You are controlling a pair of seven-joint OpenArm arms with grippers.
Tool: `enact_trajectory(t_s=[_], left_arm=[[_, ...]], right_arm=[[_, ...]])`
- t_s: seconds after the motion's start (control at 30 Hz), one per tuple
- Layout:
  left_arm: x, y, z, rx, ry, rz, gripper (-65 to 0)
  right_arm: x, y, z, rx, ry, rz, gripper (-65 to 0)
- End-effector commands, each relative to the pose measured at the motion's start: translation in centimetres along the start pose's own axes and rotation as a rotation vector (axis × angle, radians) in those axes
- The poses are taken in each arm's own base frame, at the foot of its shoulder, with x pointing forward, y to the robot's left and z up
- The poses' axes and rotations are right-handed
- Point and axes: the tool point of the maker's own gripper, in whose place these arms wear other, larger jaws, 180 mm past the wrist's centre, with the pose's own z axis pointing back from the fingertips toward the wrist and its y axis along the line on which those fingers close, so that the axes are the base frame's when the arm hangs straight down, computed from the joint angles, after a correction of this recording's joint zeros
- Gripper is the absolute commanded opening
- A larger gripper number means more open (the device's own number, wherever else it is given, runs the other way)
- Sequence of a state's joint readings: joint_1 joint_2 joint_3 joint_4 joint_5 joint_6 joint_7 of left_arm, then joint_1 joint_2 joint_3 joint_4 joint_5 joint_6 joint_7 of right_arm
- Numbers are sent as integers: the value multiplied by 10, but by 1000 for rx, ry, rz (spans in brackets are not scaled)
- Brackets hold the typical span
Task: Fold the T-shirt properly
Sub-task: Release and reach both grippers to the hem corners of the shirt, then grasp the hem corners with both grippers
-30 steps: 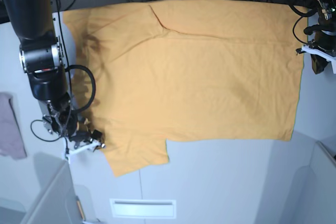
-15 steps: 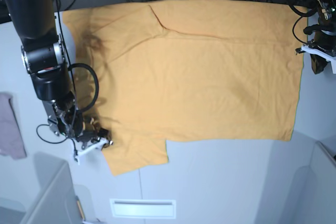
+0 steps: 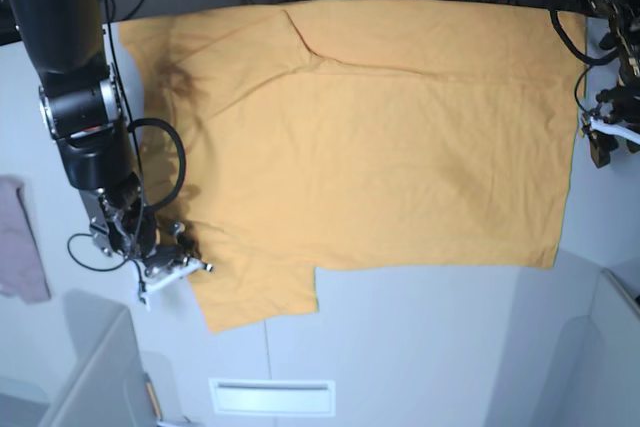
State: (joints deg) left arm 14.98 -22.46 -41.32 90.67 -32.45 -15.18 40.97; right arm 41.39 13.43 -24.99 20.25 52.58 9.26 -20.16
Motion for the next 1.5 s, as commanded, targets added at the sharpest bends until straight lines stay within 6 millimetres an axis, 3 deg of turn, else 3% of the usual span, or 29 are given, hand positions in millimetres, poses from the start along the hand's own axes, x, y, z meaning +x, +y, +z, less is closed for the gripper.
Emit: enact_trajectory(t_s=[0.0,0.07,0.33,0.63,0.8,1.1,1.27,1.47], left_arm=[[21,-1,-6,-19,-44,-11,-143],[26,2,-26,-22,-29,23,-95],[57,3,-100,-40,80,100,-94],[82,-39,-159,-57,161,26,-95],[80,-59,-177,-51,139,-9,-95],[73,-102,-187,-114,116,-32,-94],[70,-102,-187,-115,122,-29,-94],[48,-95,-186,-104,156,-31,-95]], right_arm=[[18,2,5,-1,-22,8,-650],[19,4,5,3,-24,8,-650],[18,5,4,5,-24,10,-650],[22,5,6,4,-32,11,-650],[25,4,6,2,-35,13,-650],[26,4,7,3,-37,15,-650],[31,6,8,5,-45,19,-650],[31,6,8,5,-45,19,-650]])
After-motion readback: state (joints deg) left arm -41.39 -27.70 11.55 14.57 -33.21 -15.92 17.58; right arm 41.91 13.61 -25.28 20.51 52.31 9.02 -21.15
